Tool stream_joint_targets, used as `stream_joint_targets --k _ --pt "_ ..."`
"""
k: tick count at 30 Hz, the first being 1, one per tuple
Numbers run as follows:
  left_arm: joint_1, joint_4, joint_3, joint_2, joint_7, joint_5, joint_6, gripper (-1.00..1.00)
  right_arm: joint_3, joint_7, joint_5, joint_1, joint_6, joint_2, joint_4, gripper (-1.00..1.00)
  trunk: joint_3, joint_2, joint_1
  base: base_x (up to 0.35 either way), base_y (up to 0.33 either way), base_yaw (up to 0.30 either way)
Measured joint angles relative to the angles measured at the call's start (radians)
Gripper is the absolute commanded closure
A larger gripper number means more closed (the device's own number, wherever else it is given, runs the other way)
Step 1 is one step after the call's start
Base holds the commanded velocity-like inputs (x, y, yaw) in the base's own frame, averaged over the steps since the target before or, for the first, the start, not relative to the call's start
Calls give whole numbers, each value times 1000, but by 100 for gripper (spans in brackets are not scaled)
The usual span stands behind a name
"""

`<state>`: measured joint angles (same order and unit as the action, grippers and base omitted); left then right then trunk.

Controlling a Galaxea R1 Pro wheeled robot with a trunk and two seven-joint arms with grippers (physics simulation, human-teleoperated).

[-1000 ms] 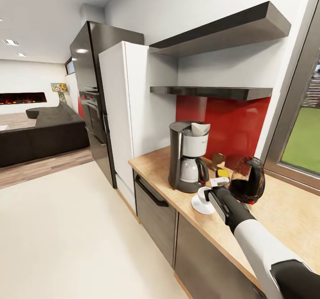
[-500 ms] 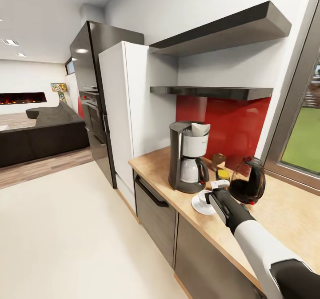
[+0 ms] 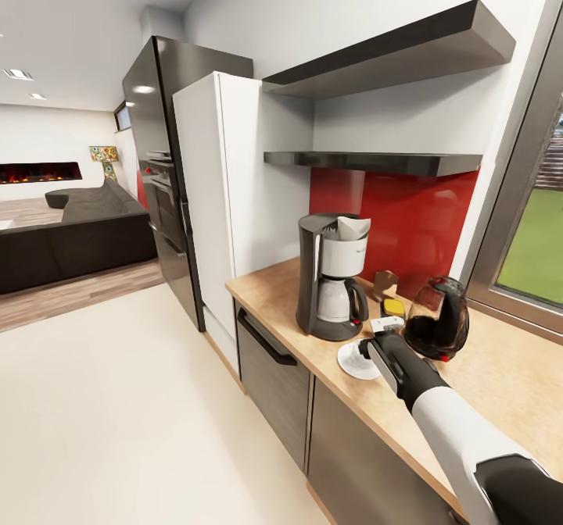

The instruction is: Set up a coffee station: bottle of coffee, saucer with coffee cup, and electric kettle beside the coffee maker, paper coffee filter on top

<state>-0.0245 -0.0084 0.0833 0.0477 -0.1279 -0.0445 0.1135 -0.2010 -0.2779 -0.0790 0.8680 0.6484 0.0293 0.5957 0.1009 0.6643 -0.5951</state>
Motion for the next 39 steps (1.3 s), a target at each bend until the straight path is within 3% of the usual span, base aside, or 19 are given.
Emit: stream_joint_targets --k 24,33,39 --pt "-2 1 -3 5 5 1 3 -100 6 0 -1 0 0 -5 13 -100 0 0 0 0 0 0" --pt "-2 0 -12 9 6 12 5 -100 6 1 -1 1 5 -3 143 -100 0 0 0 -17 0 0" --pt "-1 -1 -14 6 6 12 5 -100 1 1 -1 1 5 -3 209 -100 0 0 0 -262 0 0"
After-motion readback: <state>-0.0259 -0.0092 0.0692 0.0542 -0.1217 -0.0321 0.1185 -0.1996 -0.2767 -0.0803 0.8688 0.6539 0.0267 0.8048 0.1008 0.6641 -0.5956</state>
